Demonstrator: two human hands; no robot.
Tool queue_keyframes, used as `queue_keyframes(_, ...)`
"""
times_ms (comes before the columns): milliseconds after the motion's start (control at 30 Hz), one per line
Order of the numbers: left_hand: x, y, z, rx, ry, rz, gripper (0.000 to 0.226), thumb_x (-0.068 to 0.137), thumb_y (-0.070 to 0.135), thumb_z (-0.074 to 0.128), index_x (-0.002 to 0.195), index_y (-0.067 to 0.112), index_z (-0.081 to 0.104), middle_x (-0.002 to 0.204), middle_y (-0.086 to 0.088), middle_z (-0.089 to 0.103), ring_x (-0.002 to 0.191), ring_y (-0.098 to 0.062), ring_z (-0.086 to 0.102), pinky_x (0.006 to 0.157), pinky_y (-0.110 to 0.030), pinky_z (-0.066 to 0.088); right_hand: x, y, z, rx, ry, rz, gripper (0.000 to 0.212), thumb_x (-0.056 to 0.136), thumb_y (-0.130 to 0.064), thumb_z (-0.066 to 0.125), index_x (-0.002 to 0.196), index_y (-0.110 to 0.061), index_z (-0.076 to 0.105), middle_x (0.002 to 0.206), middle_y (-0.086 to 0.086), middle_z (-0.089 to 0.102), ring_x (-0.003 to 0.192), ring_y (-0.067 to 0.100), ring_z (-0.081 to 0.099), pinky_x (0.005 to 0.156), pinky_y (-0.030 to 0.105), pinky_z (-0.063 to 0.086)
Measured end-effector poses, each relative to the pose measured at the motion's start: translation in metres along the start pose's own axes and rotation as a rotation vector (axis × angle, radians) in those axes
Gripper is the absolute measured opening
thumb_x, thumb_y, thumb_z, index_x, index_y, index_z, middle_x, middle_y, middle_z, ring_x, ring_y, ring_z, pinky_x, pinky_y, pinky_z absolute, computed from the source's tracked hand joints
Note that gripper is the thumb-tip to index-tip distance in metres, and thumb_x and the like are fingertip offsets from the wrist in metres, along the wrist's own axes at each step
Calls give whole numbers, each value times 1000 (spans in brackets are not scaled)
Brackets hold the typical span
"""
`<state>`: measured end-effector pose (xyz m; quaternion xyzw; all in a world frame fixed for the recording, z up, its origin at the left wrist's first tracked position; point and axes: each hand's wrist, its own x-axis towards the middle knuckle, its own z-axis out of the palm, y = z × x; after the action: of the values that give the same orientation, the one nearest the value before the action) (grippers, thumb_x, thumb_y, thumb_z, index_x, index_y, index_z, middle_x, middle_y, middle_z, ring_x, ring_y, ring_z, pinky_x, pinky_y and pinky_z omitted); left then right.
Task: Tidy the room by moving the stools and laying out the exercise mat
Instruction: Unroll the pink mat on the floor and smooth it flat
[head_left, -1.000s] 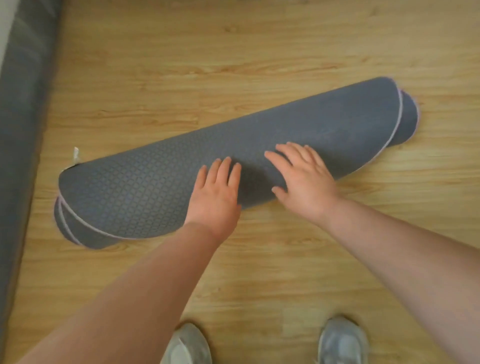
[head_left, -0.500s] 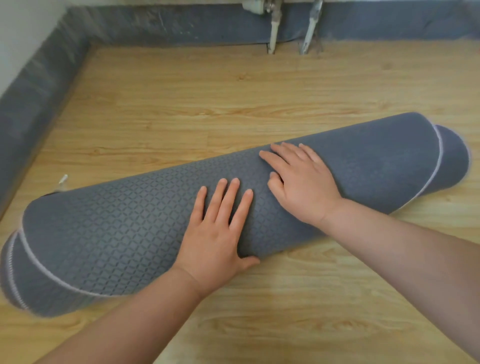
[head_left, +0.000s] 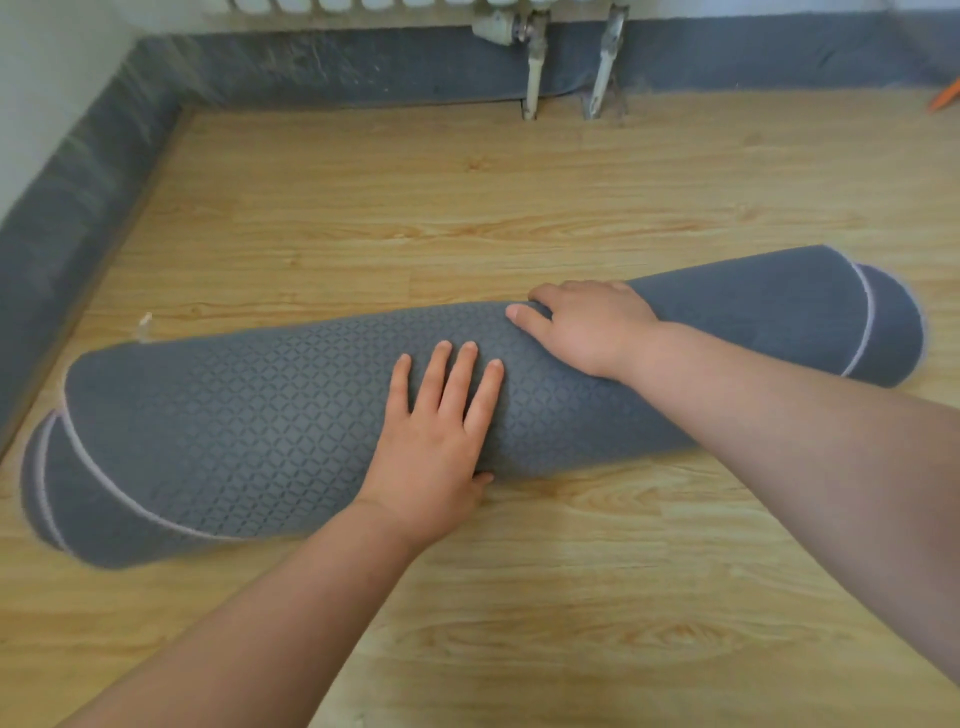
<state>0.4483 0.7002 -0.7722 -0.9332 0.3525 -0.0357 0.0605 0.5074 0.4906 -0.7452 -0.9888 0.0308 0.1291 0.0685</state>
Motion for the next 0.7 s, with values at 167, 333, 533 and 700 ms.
queue_keyframes(167, 14, -14, -3, 7, -10, 75, 114, 57, 47, 81, 148, 16, 19, 149, -13, 36, 137, -34, 34, 109, -58, 28, -12, 15, -3, -12, 25, 20, 66, 92, -67, 18, 124, -23, 54, 124, 9, 61, 116, 30, 53, 90, 42, 37)
queue_keyframes(333, 28, -13, -16, -33, -10, 86, 96, 63, 37, 78, 144, 23, 27, 139, -4, 43, 127, -27, 44, 100, -48, 36, -23, 25, -10, 24, 13, 19, 61, 93, -63, 27, 130, -22, 51, 130, 8, 55, 121, 28, 48, 98, 42, 40)
queue_keyframes(533, 42, -10, -33, -89, 29, 68, 82, 62, 38, 74, 136, 32, 40, 121, 4, 55, 99, -23, 60, 78, -34, 43, -36, 36, -6, 149, 160, -25, 48, 95, -54, 36, 127, -24, 55, 126, 3, 56, 123, 24, 47, 103, 40, 36)
queue_keyframes(700, 65, -27, -53, -263, -111, 22, 94, 54, 50, 78, 138, 42, 36, 128, 9, 54, 107, -23, 60, 85, -34, 49, -46, 38, -20, 243, 476, -118, 42, 89, -53, 49, 113, -21, 64, 112, -3, 63, 113, 20, 52, 97, 35, 41)
